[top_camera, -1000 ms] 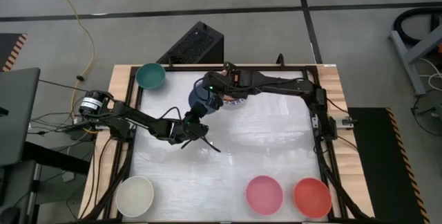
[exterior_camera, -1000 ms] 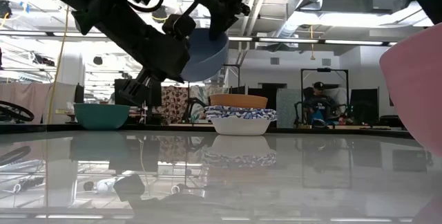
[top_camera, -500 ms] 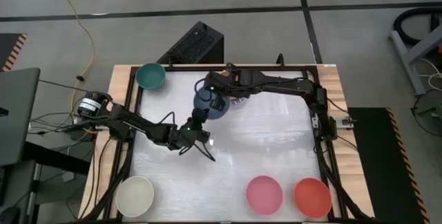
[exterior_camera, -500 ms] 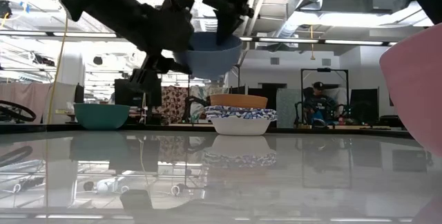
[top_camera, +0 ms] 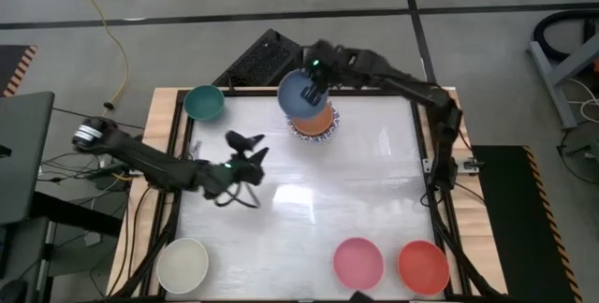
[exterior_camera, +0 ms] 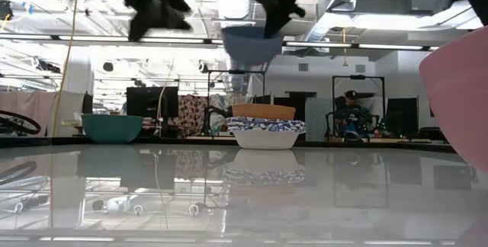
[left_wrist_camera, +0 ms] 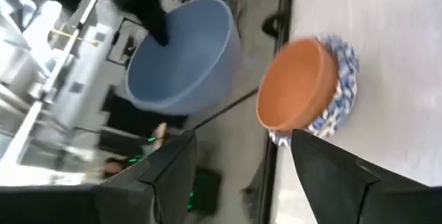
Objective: Nest bowls inside each other
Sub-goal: Stack the blue bowl on top of the brown bowl, then stack the green bowl on top of the blue bowl
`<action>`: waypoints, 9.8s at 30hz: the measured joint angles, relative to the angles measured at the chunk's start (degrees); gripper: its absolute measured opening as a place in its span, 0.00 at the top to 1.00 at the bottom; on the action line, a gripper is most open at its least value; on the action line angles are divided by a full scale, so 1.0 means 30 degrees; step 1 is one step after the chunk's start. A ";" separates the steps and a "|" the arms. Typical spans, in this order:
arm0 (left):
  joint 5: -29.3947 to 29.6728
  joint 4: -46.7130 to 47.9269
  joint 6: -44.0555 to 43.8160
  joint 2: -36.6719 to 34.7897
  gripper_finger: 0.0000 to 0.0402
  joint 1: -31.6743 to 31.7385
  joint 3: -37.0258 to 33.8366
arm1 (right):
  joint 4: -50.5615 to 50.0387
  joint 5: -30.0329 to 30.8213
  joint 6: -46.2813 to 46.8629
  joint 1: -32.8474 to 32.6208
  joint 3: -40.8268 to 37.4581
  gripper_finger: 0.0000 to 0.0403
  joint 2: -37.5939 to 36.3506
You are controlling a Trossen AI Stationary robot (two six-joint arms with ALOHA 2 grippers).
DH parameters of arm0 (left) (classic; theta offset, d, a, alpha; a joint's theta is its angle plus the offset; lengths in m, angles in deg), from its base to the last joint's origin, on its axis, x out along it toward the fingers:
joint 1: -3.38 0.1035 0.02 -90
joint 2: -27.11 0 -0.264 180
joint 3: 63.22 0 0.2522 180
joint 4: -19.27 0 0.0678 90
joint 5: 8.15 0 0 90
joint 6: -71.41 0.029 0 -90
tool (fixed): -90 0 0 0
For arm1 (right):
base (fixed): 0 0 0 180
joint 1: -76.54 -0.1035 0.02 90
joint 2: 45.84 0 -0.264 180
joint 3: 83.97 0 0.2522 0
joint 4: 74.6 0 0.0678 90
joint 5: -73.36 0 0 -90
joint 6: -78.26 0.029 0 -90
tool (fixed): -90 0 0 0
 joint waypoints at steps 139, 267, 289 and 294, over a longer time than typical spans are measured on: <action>-1.4786 1.8603 -1.6415 0.6570 0.94 2.1685 0.3747 | 0.9720 -1.2189 0.1345 0.4674 -1.3843 0.53 -0.2050; -1.1108 0.7898 -0.7478 -0.5952 0.48 0.3213 0.6117 | 1.1527 -0.7134 0.4083 0.4238 -1.4108 0.92 -0.6268; -1.3673 1.1127 -1.4588 -1.3021 0.48 0.4833 0.3113 | 1.2115 -1.0774 0.5707 0.4127 -1.3187 0.92 -0.2020; -1.3639 1.1927 -1.4751 -1.2992 0.48 0.4833 0.3113 | 1.1366 -1.0778 0.5855 0.4222 -1.3183 0.92 -0.1437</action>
